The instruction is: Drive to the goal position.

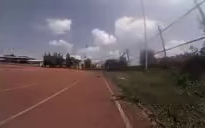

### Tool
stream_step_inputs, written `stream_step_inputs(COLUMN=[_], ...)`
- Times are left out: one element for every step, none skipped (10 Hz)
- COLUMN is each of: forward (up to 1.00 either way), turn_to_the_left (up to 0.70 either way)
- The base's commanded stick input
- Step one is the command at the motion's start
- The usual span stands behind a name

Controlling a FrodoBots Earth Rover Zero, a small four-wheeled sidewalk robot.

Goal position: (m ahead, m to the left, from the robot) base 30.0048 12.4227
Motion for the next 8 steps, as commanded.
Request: stream_step_inputs(forward=[0.7, 0.7, 0.7, 0.7, 0.7, 0.7, 0.7, 0.7], turn_to_the_left=[0.0, 0.0, 0.0, 0.0, 0.0, 0.0, 0.0, 0.0])
